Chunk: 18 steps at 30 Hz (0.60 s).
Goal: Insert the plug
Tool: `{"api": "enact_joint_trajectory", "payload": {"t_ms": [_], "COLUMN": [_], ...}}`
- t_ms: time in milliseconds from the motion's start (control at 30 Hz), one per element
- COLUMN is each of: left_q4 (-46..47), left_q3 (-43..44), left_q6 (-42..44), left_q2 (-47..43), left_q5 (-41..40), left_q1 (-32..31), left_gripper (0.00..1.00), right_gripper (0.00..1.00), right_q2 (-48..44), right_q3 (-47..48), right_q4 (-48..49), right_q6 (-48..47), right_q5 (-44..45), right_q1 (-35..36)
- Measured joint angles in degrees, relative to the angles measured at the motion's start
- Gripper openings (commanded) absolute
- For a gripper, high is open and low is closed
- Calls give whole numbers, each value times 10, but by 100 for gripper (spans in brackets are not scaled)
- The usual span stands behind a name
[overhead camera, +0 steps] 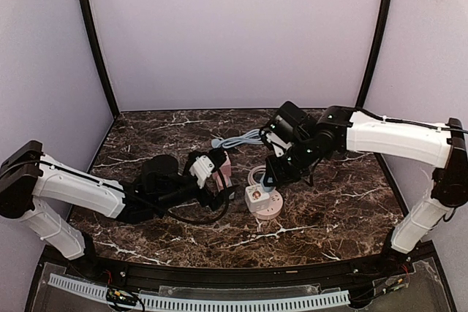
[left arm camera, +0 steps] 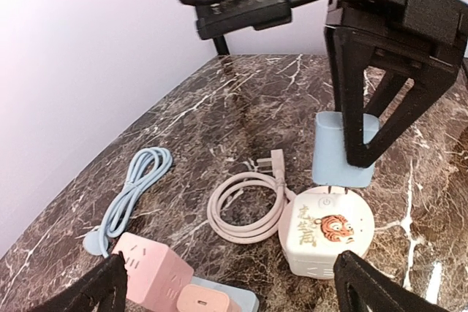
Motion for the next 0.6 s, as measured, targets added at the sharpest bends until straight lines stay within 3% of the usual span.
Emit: {"api": "enact_joint_trajectory", "payload": {"t_ms": [600], "left_q4": [-7], "left_q3": [-15], "left_q6": [-47], "left_q2": [-42], "left_q5": [-60], "left_q1": [4], "left_gripper": [99], "right_gripper": [0], "right_q2": [31], "right_q3": [5], "right_q4": [-41], "right_q6": [-26], "right_q5": [18], "right_q1": [-43]}}
